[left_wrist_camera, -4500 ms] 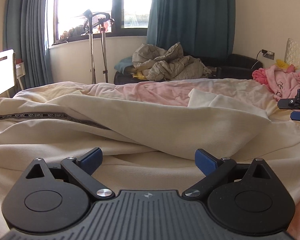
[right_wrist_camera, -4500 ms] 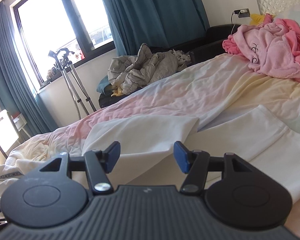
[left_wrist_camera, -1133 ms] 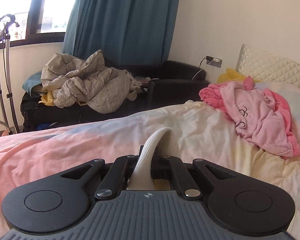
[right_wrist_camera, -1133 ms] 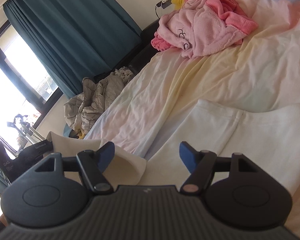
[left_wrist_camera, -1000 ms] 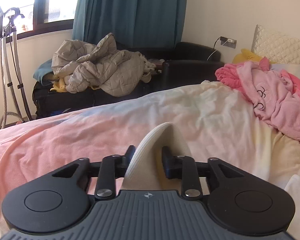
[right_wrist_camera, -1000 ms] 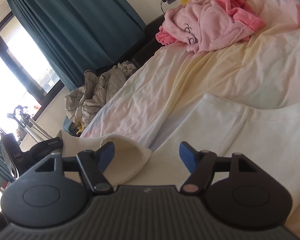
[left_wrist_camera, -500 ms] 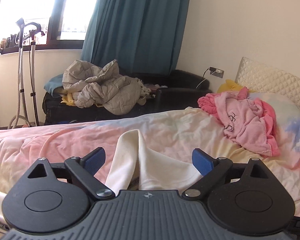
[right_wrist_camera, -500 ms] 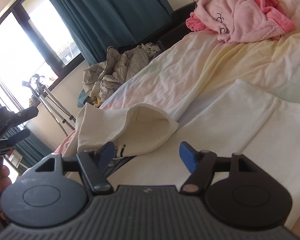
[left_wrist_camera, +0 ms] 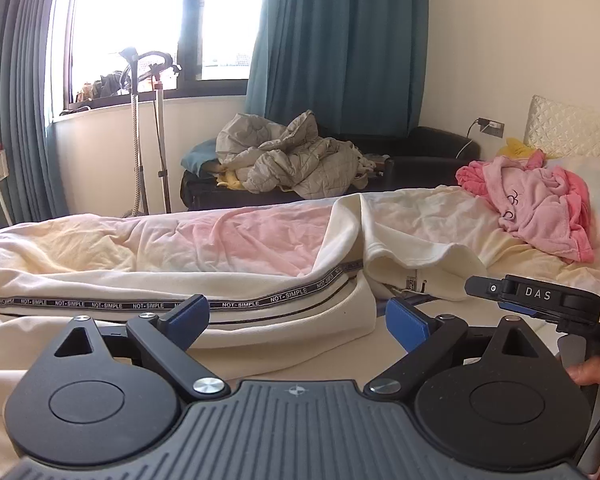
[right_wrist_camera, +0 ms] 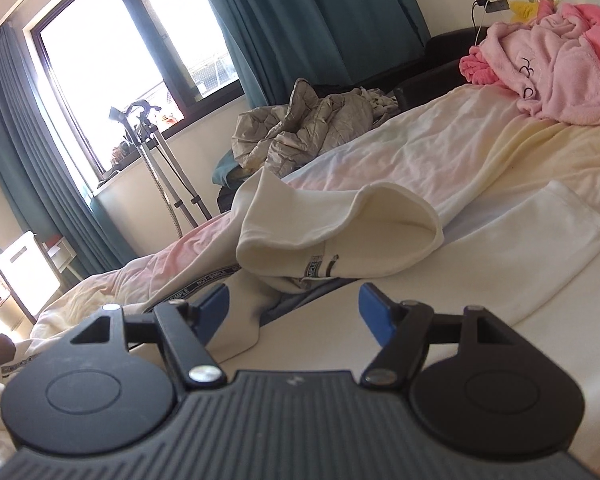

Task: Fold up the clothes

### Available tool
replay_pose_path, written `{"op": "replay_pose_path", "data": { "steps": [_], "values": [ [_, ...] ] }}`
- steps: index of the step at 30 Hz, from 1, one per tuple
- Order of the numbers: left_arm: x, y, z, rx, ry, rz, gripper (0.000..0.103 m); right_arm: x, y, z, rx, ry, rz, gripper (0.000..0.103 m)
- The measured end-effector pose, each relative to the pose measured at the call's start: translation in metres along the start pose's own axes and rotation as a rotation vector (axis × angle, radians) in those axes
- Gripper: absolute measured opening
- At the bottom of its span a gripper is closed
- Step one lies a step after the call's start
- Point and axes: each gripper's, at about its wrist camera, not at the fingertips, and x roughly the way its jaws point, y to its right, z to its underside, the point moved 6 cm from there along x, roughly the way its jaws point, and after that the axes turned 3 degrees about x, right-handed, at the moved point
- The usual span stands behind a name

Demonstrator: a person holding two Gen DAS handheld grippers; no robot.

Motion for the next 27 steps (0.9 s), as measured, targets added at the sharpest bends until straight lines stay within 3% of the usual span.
{"op": "replay_pose_path", "data": {
  "steps": [5,8,12,16,19,27],
  "values": [
    [0.01,-0.024,0.024,-0.089,-0.046,-0.066,0.096,0.008,-0.003,0.015,-0.013,-0.037,-0.023,0.072],
    [0.017,-0.038,0.036,-0.119,-0.074,-0.115,0.096,0.017,0.0,0.022,0.03,-0.067,-0.047,0.072],
    [0.025,-0.06,0.056,-0.248,-0.127,-0.156,0.096,0.029,0.011,0.026,0.101,-0.088,-0.039,0.072],
    [0.031,-0.07,0.065,-0.261,-0.136,-0.192,0.096,0.047,0.024,0.035,0.17,-0.16,-0.022,0.072],
    [0.039,-0.073,0.069,-0.254,-0.14,-0.195,0.096,0.065,0.026,0.035,0.133,-0.177,0.001,0.072],
    [0.054,-0.089,0.091,-0.353,-0.19,-0.128,0.096,0.128,0.049,0.012,0.299,-0.114,0.03,0.071]
  ]
}}
